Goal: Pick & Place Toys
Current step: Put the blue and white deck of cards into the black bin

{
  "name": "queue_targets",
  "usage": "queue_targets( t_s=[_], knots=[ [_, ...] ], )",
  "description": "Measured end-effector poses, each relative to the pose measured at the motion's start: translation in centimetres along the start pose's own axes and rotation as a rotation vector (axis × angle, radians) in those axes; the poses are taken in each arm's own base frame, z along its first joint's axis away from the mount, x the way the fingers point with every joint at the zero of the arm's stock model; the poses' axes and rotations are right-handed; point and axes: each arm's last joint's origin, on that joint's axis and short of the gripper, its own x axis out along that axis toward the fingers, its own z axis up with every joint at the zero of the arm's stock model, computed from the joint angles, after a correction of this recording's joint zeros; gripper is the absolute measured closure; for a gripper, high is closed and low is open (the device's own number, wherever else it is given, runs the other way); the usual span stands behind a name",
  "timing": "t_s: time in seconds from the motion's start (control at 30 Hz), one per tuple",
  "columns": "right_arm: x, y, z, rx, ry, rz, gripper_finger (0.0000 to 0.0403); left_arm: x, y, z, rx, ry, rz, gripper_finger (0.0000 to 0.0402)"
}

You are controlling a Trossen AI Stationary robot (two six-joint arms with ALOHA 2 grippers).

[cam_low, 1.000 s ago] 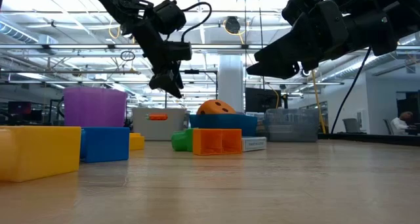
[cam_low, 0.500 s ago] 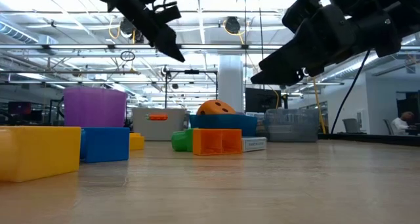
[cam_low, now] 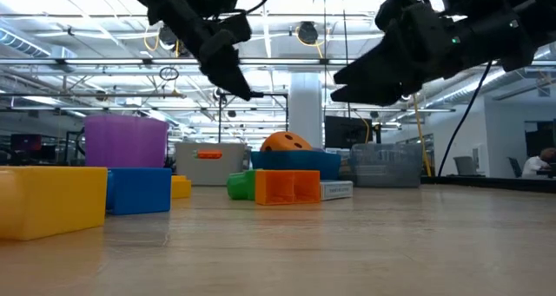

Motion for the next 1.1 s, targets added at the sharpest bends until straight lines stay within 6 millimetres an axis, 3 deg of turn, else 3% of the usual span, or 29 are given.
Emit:
queue_targets(
  t_s=[0.17,0.4,0.57,0.73,0.87,1.1],
  knots=[
    [0.1,-0.2,0.8,-0.003,-0.075,-0.08,0.0055,2.0,-1.1,1.6,-0.047,-0.164,-0.04,0.0193],
    [1.3,-0.1,2.6,-0.025,-0.008,-0.105,0.0055,3.9,-4.3,4.5,-0.027,-0.505,-0.302,0.0207],
    [1.6,0.0,2.9,-0.065,0.084,-0.116,0.0055,4.6,-6.2,5.0,0.027,-0.565,-0.254,0.0222],
    [1.8,-0.6,2.6,-0.019,0.118,-0.143,0.0055,4.4,-6.6,5.3,0.034,-0.599,-0.274,0.0238],
    [1.9,-1.4,2.5,0.033,0.136,-0.175,0.0055,4.0,-6.1,4.9,0.035,-0.607,-0.347,0.0248],
    [2.1,-1.6,2.3,0.054,0.141,-0.182,0.0055,2.4,-5.1,1.1,-0.023,-0.573,-0.3,0.025]
  ],
)
